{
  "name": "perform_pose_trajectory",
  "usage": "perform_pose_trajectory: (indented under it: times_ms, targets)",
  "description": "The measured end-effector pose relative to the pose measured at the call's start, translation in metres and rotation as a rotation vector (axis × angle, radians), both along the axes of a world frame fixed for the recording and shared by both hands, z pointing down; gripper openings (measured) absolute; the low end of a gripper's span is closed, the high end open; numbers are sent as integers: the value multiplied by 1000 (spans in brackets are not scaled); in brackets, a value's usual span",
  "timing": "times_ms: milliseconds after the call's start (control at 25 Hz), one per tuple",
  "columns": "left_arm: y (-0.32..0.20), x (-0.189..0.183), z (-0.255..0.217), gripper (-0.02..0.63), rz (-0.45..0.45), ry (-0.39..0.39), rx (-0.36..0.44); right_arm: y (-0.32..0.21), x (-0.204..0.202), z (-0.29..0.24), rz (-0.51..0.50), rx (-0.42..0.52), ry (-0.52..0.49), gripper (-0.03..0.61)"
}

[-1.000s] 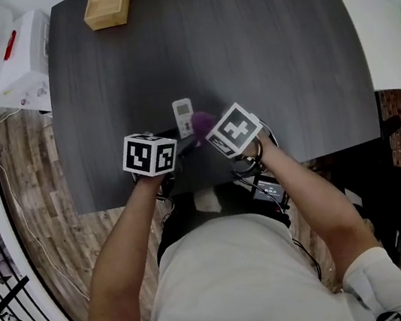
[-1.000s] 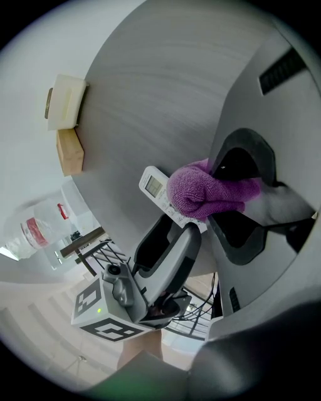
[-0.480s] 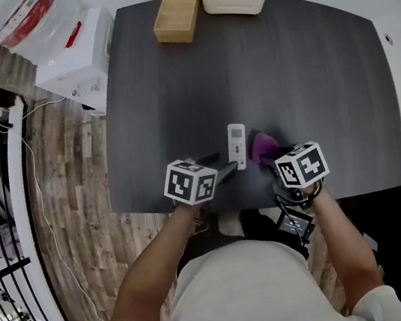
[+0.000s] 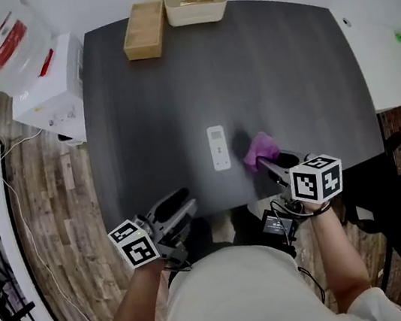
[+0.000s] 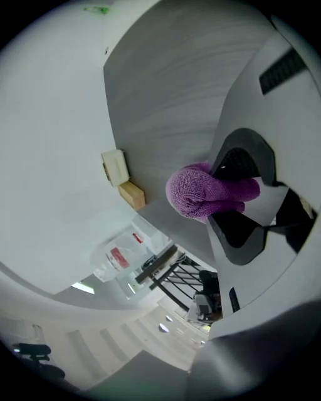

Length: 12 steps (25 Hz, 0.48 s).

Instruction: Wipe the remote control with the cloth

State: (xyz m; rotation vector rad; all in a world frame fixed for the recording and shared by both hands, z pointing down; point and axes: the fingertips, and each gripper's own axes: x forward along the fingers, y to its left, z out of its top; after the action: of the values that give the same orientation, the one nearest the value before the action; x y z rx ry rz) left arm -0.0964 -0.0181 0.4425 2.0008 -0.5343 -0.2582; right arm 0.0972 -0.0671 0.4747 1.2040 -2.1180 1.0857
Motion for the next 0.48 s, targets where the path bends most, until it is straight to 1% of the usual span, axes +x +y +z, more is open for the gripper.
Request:
perform_pose_trajectory:
  times_ms: [40,120,240,320,400,480]
  targets:
    - [4,-2,-7,207,7,34,5,3,0,-9,21,17,-10,124]
    - [14,-3,-19,162,26,95,18,13,0,-25,57,53,-31,124]
    - [32,1,-39,96,45,141,60,32,-3,-45,72,100,-63,124]
    - [46,5,-55,64,37,145,114,44,-3,-56,64,130,-74,124]
    - [59,10,-74,41,15,154,185,56,-1,-66,49,163,-80,124]
    - [74,15,-92,34,-22,172,249,69,0,-75,27,195,-93,124]
